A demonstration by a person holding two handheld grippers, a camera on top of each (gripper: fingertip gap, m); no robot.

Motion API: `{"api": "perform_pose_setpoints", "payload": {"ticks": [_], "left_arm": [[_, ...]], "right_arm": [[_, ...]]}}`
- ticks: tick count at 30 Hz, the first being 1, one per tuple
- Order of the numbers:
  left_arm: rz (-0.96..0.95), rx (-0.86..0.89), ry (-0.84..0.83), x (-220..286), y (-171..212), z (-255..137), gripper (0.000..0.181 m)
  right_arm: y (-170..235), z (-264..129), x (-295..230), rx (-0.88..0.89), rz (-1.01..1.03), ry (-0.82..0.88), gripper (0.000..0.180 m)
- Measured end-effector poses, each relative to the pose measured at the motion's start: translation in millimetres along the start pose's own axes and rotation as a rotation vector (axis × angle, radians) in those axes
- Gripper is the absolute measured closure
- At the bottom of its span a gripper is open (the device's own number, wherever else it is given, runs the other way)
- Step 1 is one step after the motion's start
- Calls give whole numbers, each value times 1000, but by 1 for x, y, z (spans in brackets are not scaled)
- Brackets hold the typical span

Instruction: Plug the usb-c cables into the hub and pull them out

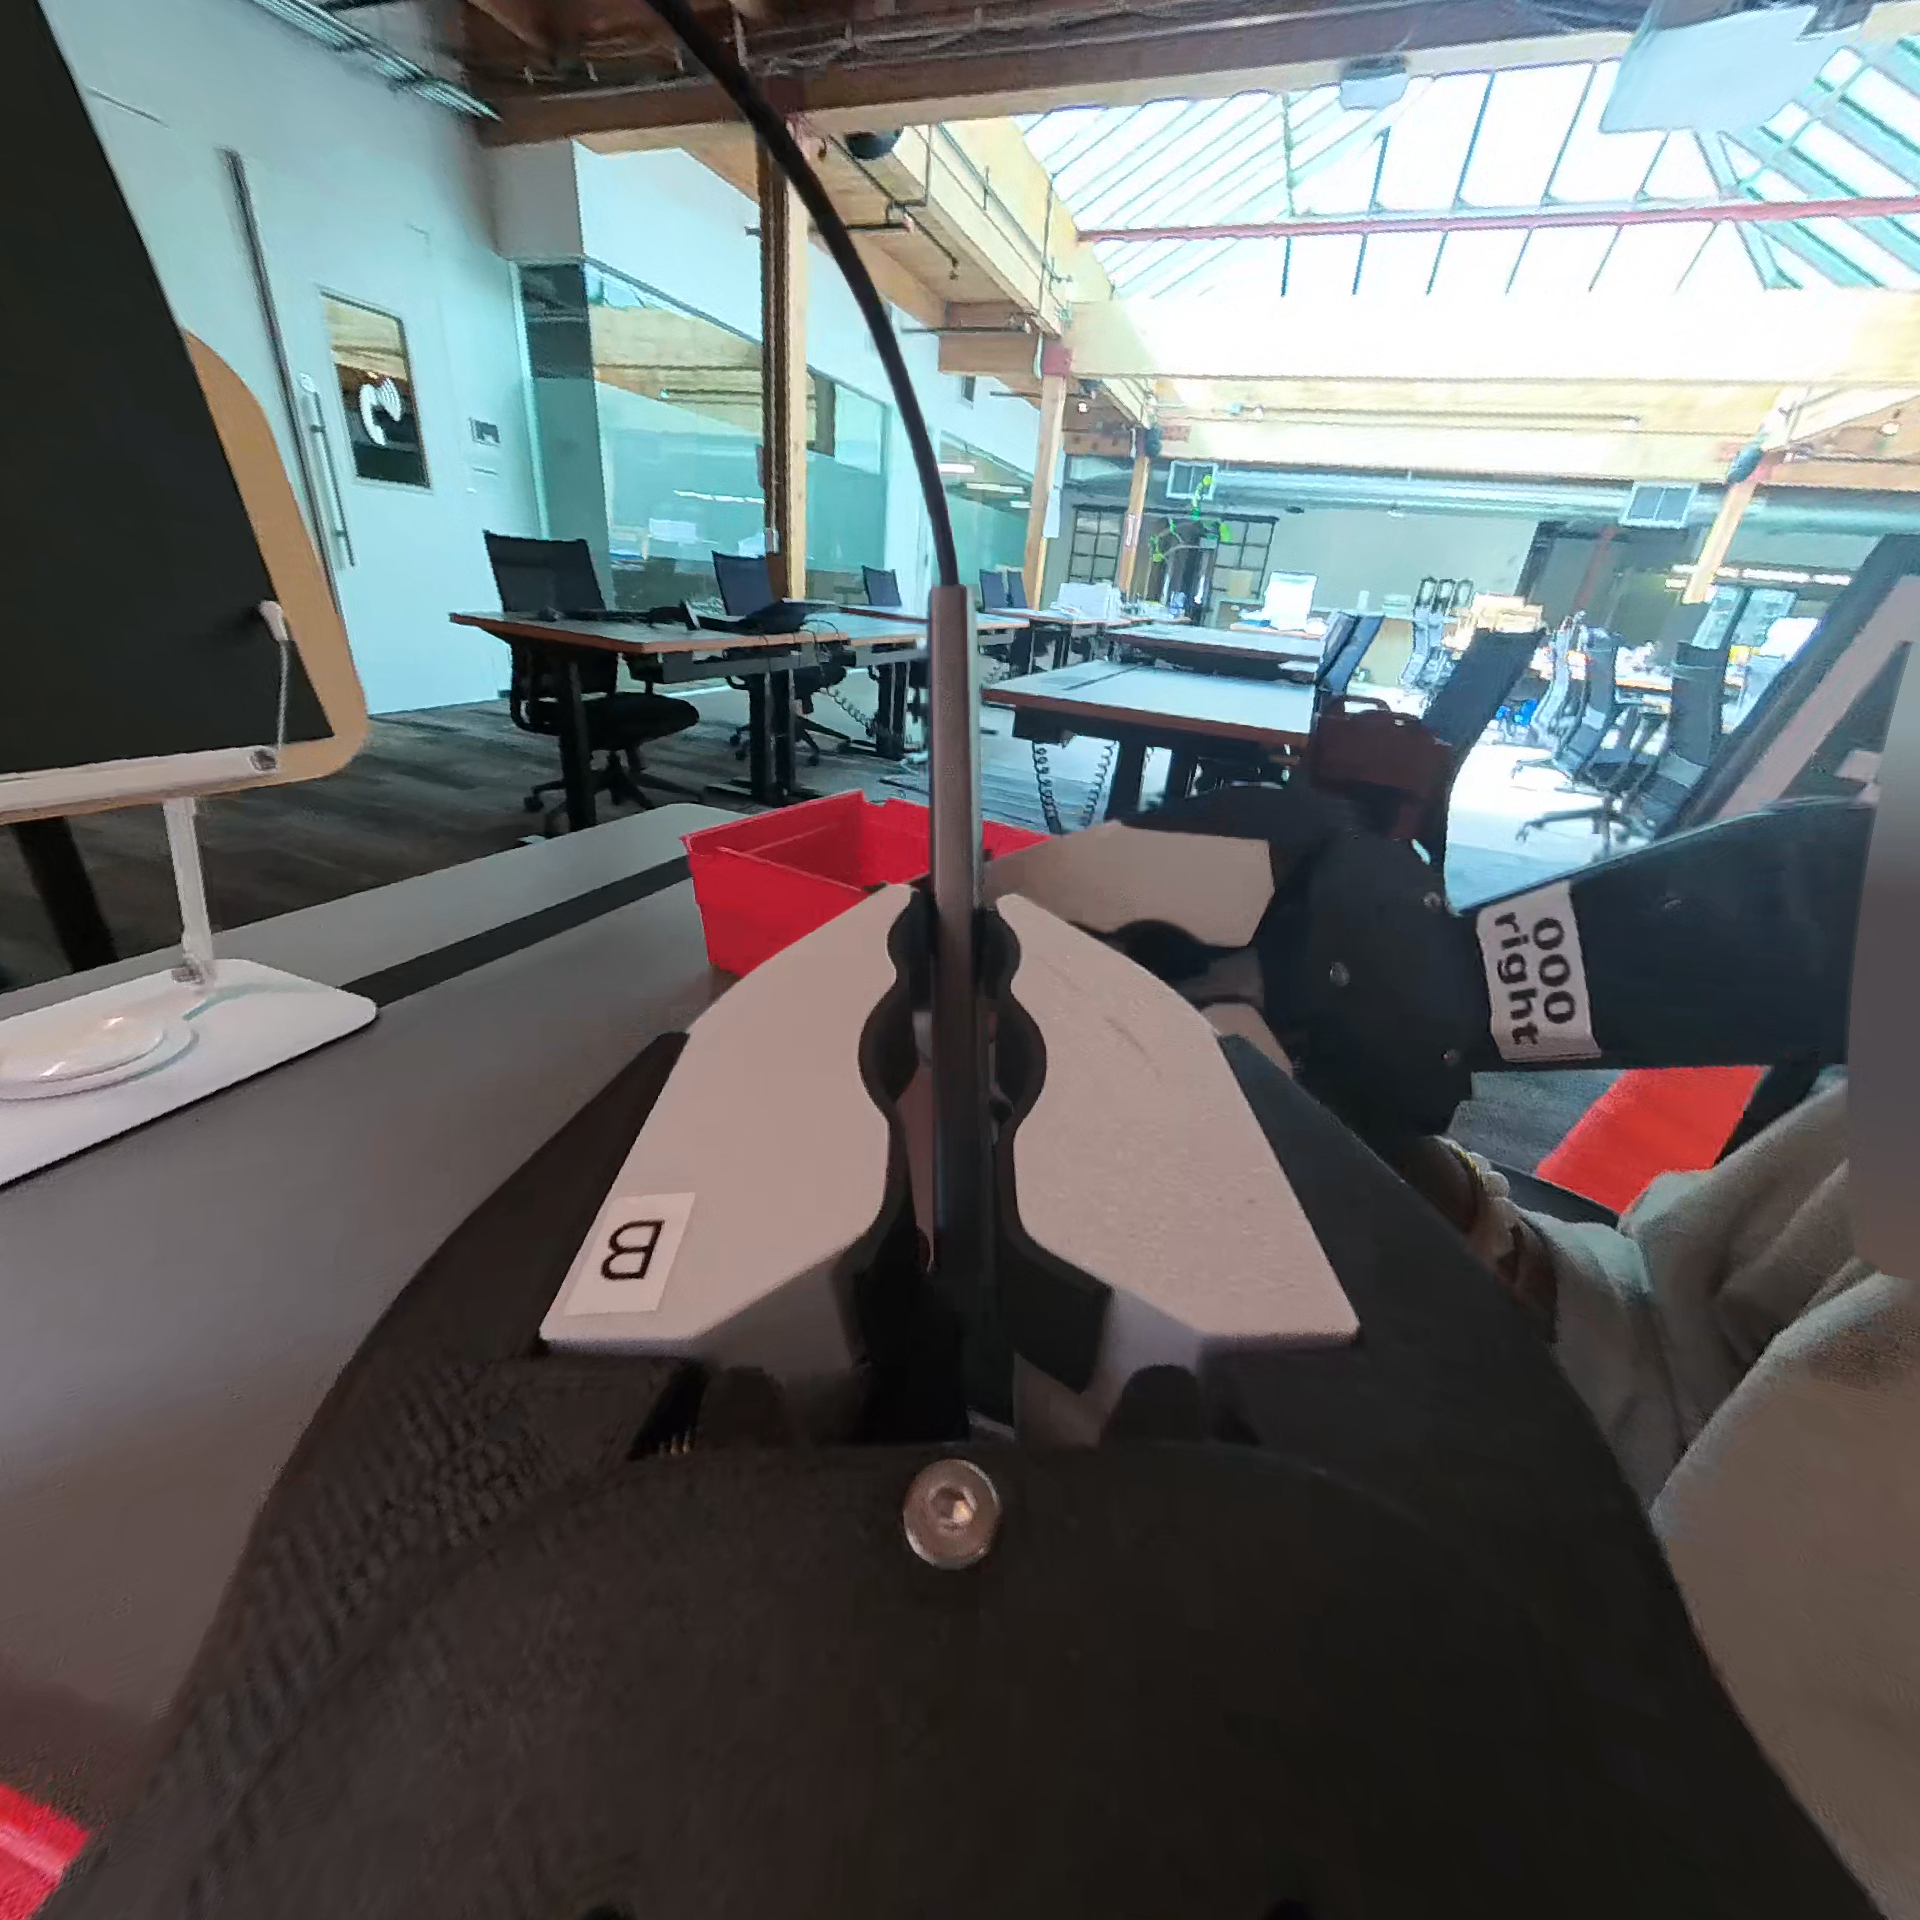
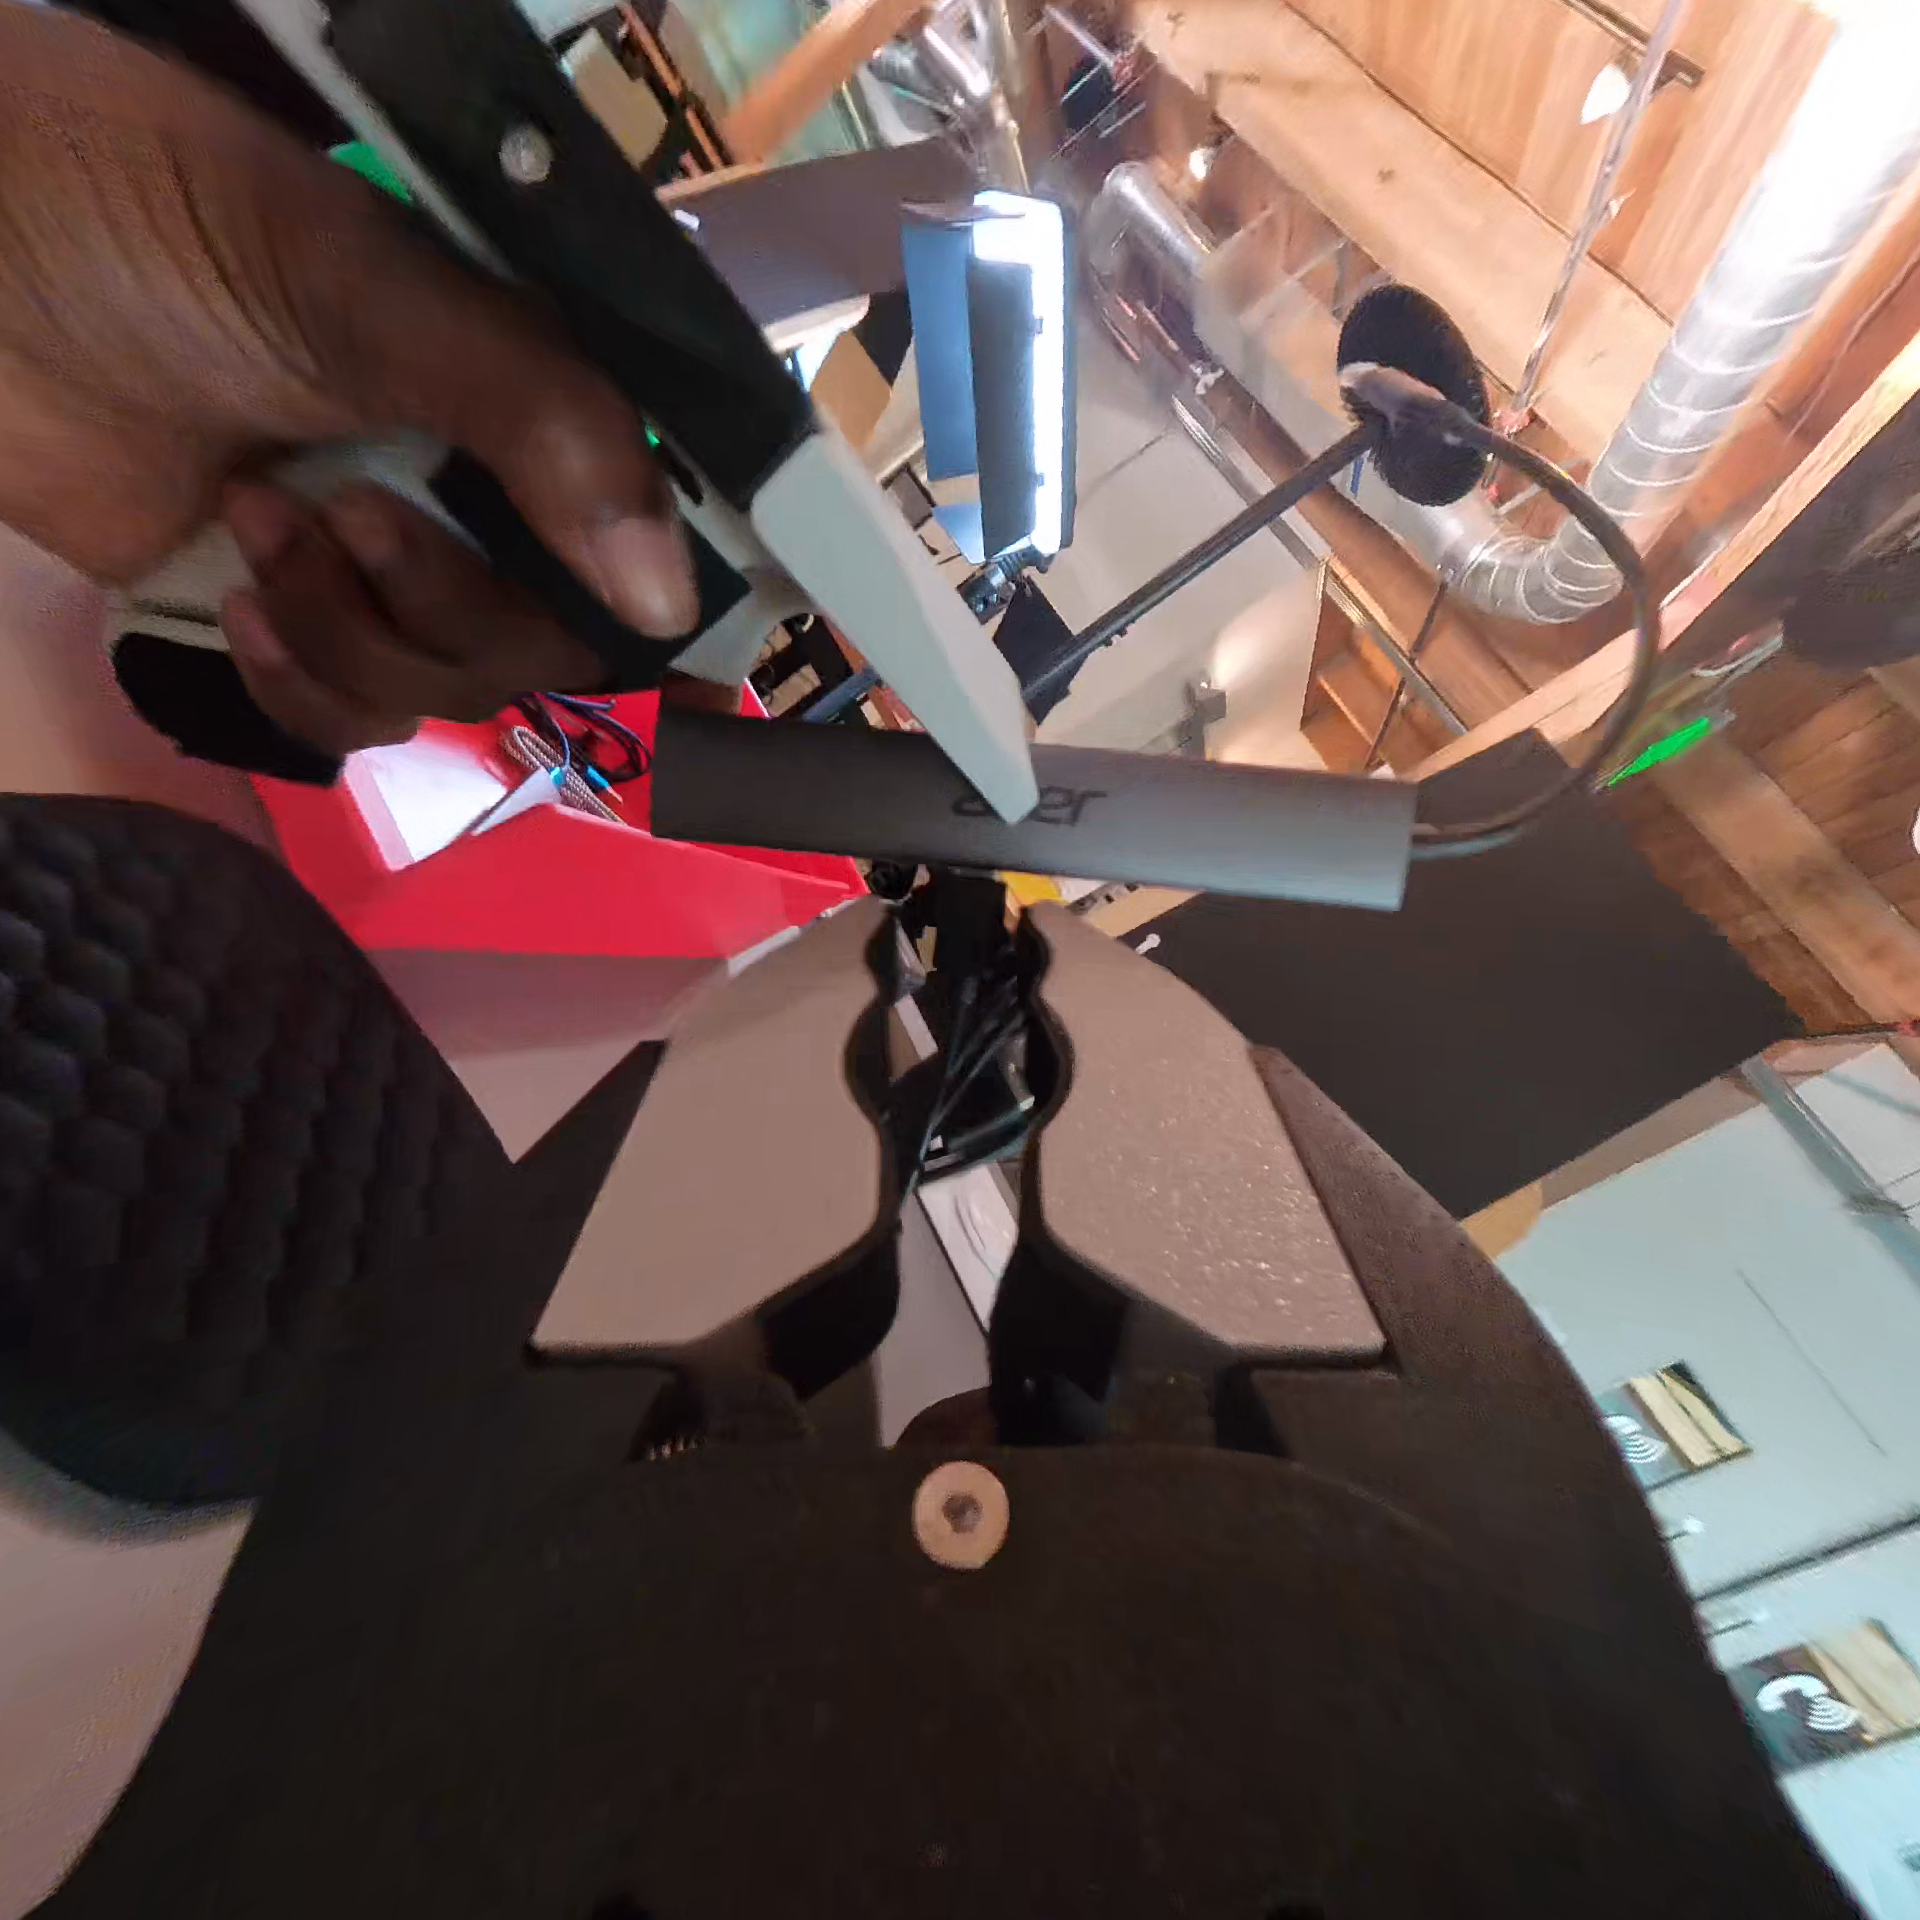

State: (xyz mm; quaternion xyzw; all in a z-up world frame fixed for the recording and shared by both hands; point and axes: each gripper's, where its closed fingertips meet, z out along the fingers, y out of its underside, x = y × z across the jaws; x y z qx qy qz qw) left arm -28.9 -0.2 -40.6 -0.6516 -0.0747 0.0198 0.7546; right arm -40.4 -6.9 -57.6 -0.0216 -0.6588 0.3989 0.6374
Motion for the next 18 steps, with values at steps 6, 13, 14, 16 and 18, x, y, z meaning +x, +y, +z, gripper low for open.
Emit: {"api": "perform_pose_setpoints", "payload": {"ticks": [6,13,14,16,18], "left_arm": [[88,-68,-37,-3,7,-1,170],[162,-107,-16,0,12,-5,169],[171,-100,-17,1,10,-5,170],[153,9,-15,7,-5,-4,172],[133,57,-16,11,-15,-4,172]], "right_arm": [[4,1,2,-24,-10,8,170],[-5,1,0,19,29,27,170],[-7,1,1,28,40,31,170],[-13,0,7,83,102,80,170],[-20,-2,13,151,119,140,169]]}}
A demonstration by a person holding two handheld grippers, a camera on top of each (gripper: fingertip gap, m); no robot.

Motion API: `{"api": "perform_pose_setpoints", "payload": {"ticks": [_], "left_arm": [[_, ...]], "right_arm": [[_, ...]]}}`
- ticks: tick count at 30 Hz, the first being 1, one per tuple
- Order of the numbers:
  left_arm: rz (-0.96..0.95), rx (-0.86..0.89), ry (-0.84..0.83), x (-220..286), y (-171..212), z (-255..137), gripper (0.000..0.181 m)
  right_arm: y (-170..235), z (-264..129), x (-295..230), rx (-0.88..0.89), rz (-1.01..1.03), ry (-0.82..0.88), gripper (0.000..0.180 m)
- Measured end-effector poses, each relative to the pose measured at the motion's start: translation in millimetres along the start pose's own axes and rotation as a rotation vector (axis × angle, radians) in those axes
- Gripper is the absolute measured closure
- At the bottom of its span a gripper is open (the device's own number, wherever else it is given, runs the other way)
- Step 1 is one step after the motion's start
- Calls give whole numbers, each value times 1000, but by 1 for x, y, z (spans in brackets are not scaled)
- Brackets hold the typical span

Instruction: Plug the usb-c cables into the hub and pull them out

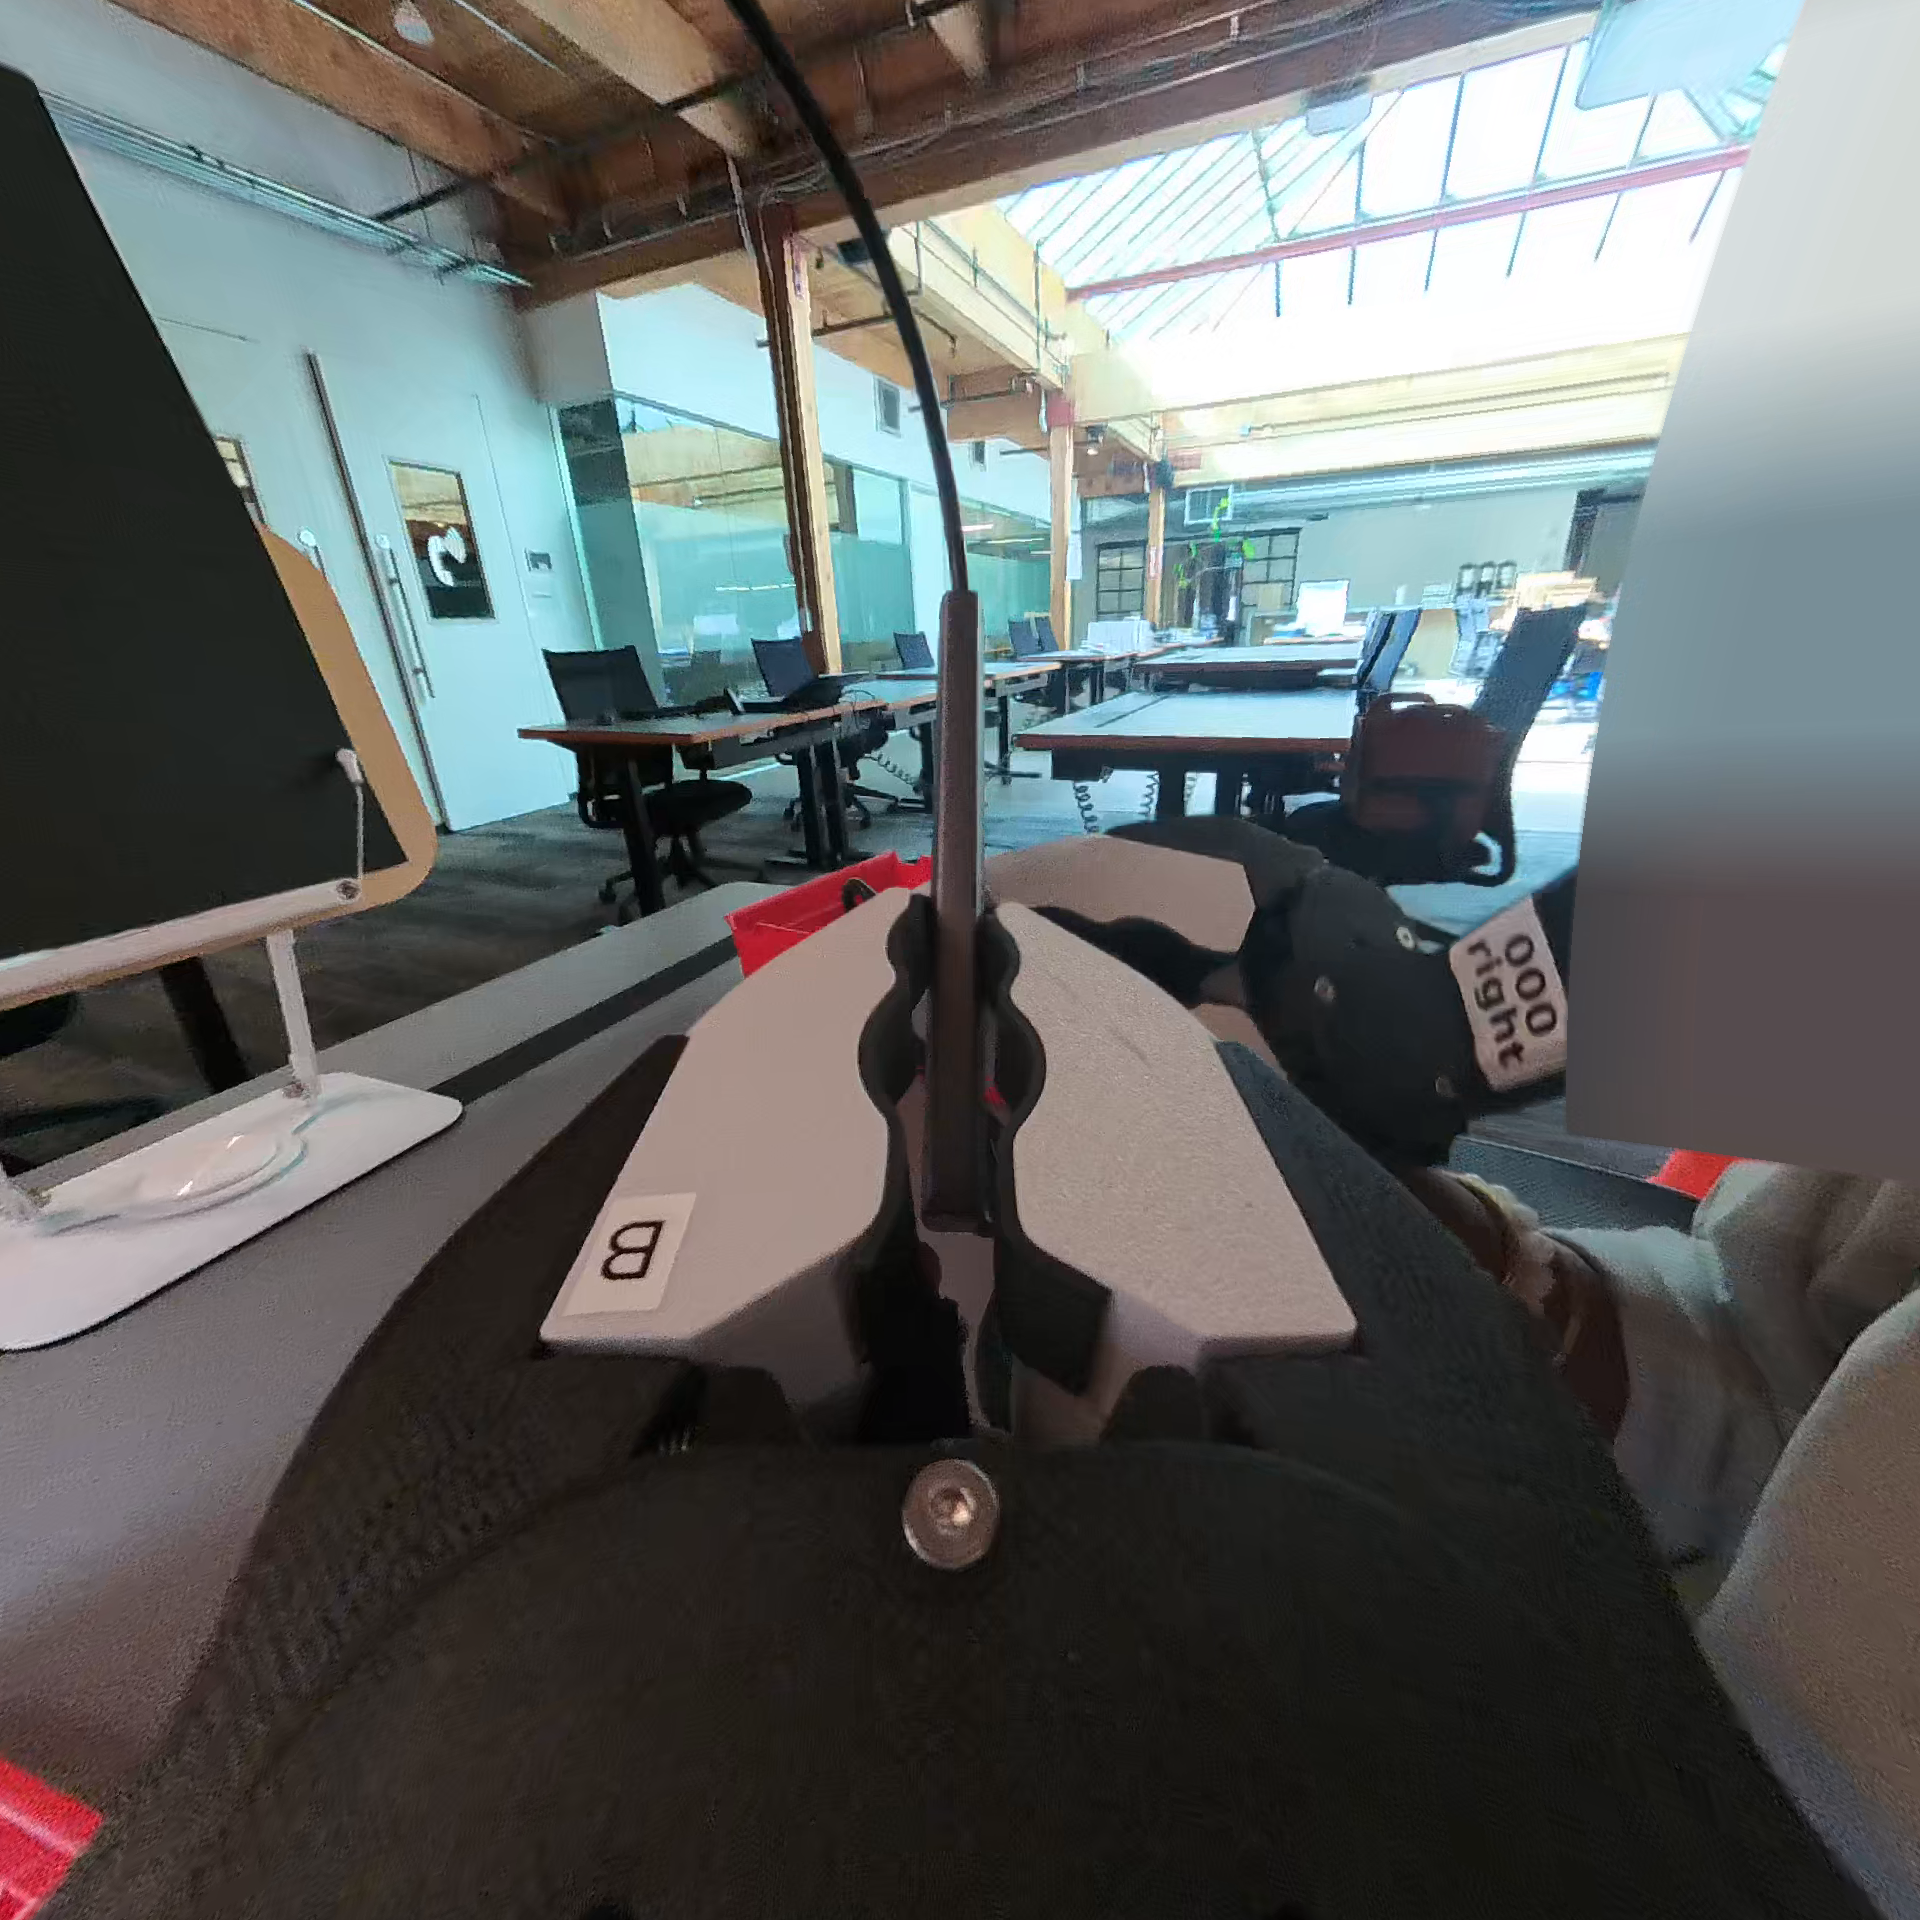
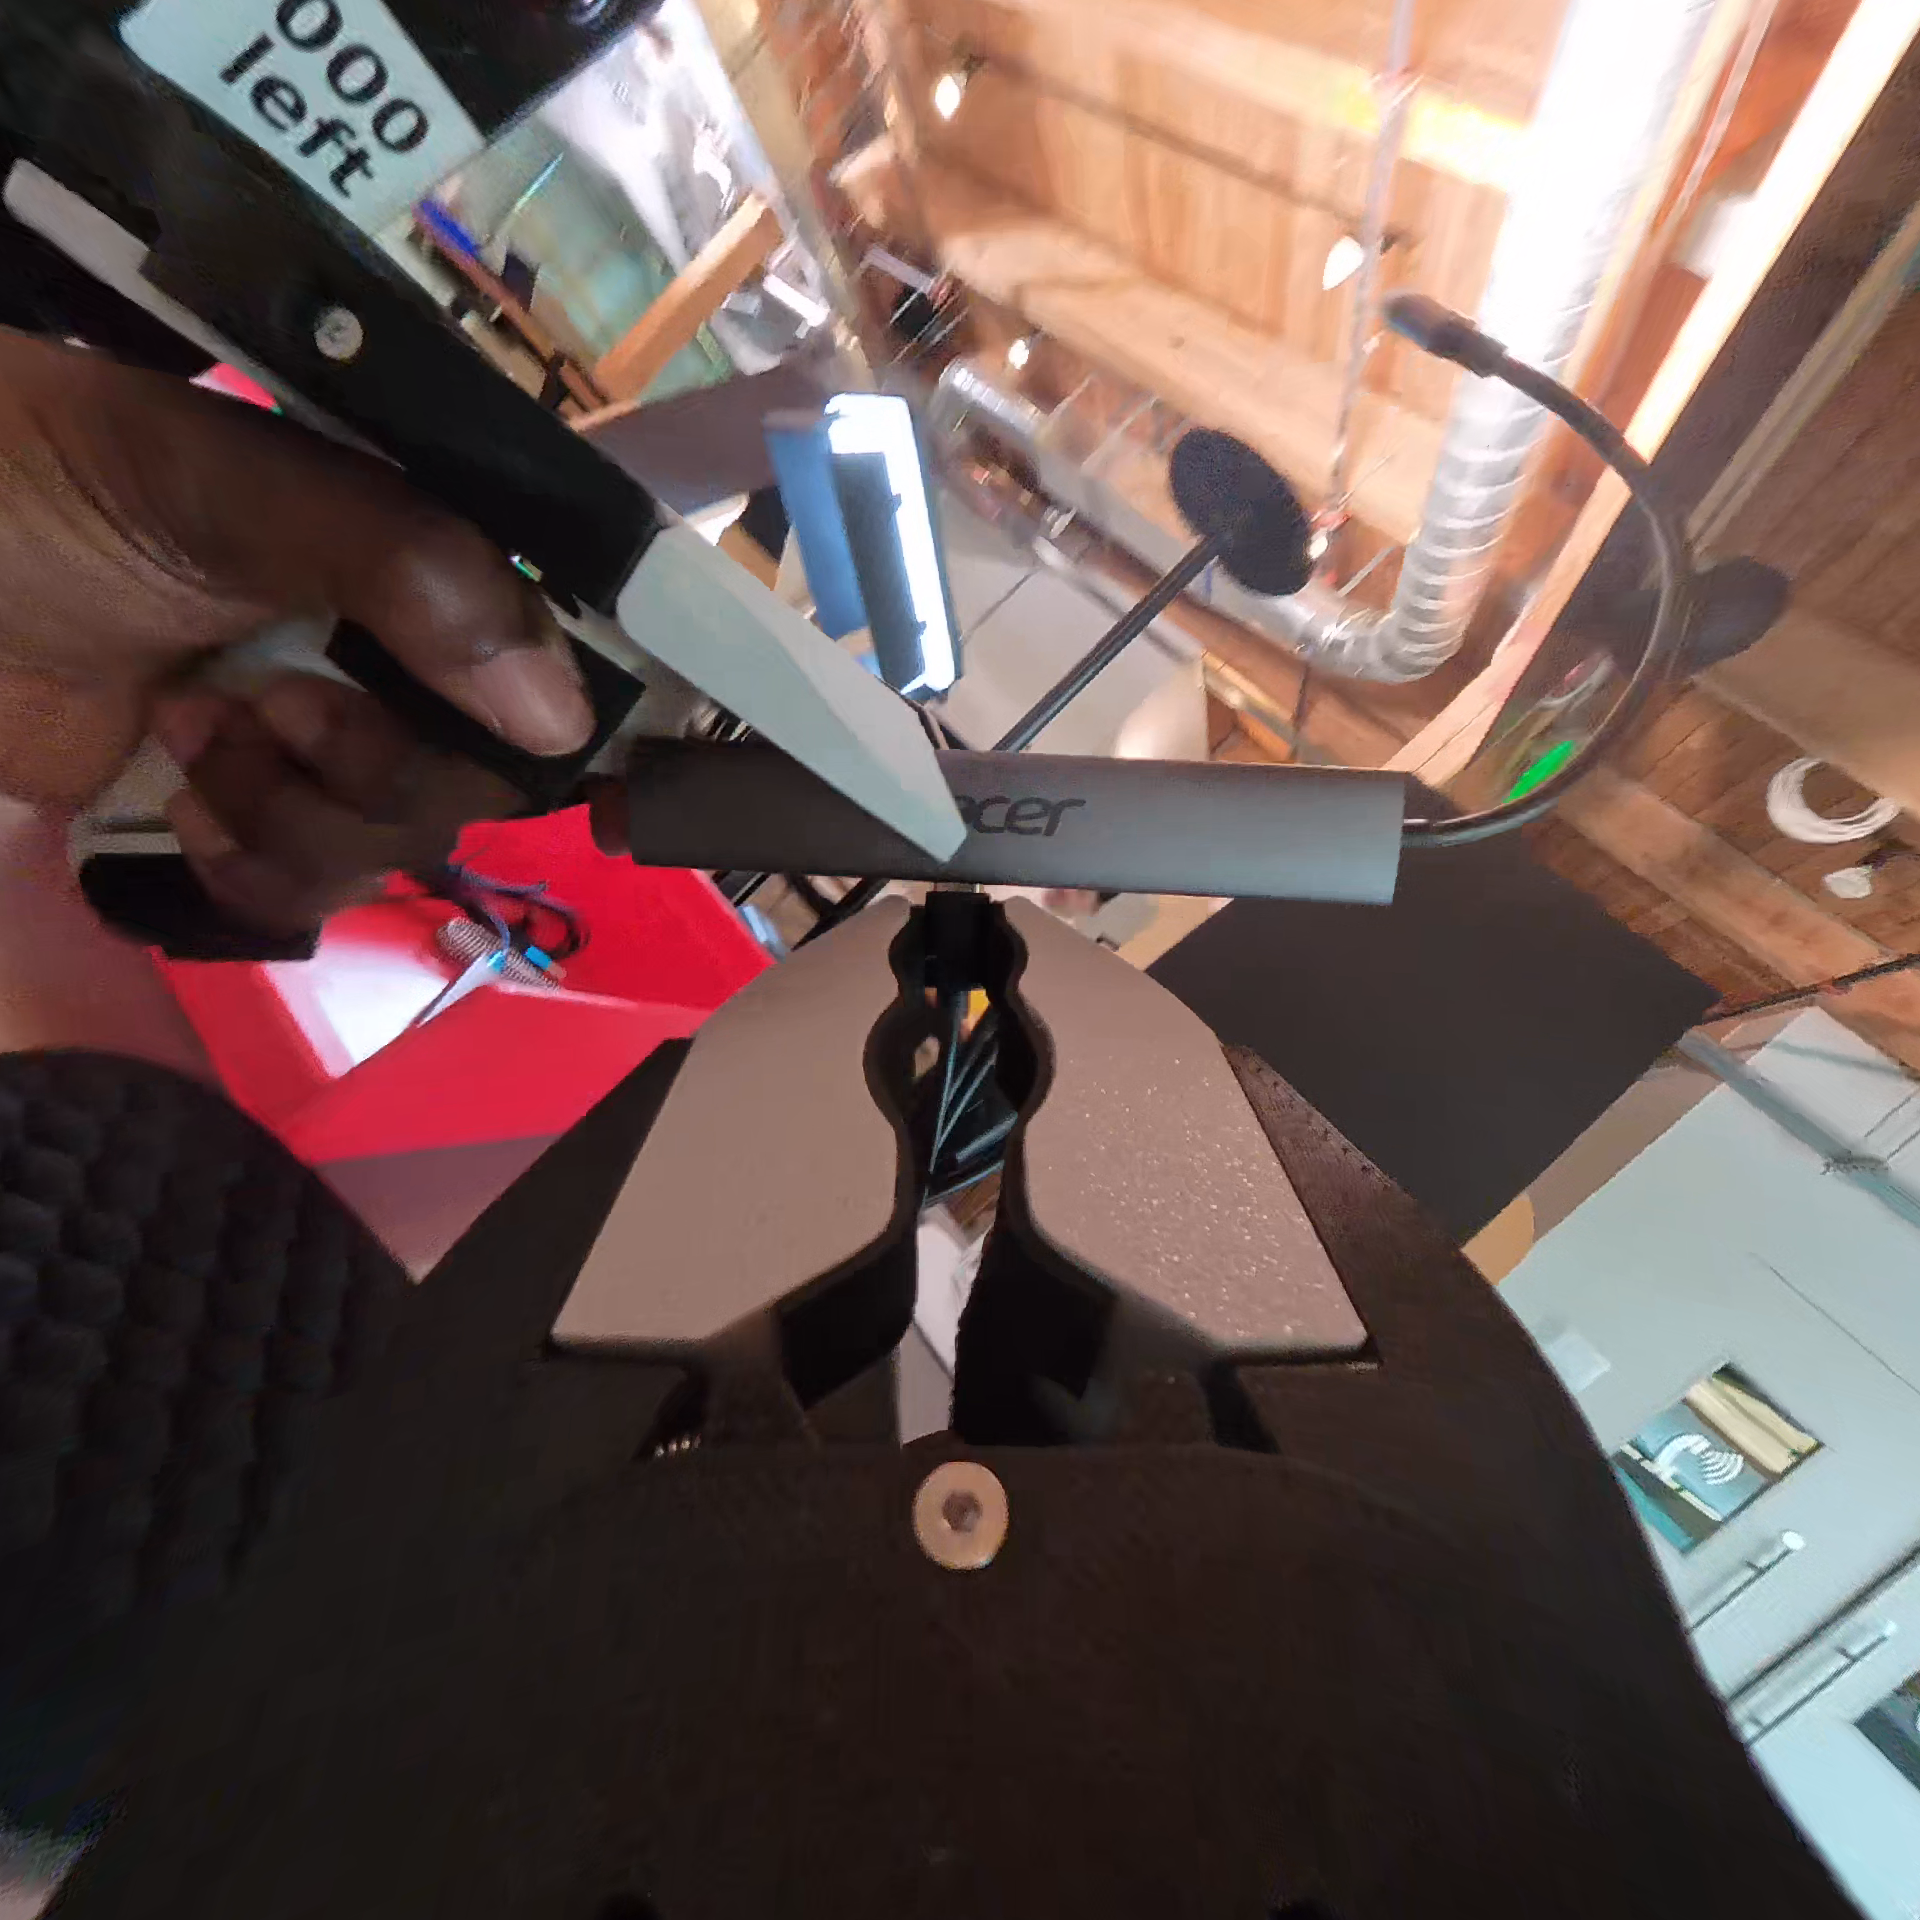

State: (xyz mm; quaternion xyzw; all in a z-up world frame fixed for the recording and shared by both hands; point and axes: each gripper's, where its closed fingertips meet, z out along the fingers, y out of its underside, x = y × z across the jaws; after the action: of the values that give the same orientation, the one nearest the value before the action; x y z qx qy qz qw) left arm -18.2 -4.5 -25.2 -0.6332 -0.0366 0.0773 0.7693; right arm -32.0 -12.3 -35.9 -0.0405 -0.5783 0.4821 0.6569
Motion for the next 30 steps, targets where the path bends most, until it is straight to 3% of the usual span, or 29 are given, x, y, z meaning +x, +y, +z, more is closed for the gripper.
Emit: {"api": "perform_pose_setpoints", "payload": {"ticks": [4,9,12,13,15,17,19,23,30], "left_arm": [[29,-29,-37,1,2,3,172],[42,111,-139,-10,-13,6,172],[57,127,-172,-19,-16,-5,171],[82,211,-263,-30,-30,-18,181],[64,339,-295,-44,-62,-63,181],[57,268,-227,-37,-57,-63,181],[58,152,-154,-28,-35,-36,181],[390,-76,-230,-24,1,-2,144],[984,-254,-540,-40,12,6,135]], "right_arm": [[1,-2,4,36,-139,45,169],[3,5,7,-37,67,163,169],[0,11,-5,-1,75,76,168],[9,10,4,-31,76,95,169],[53,-4,45,-151,153,223,170],[48,-16,63,-47,379,207,170],[39,-9,57,-84,299,178,169],[44,-2,46,-194,302,176,170],[38,1,38,-299,223,197,169]]}}
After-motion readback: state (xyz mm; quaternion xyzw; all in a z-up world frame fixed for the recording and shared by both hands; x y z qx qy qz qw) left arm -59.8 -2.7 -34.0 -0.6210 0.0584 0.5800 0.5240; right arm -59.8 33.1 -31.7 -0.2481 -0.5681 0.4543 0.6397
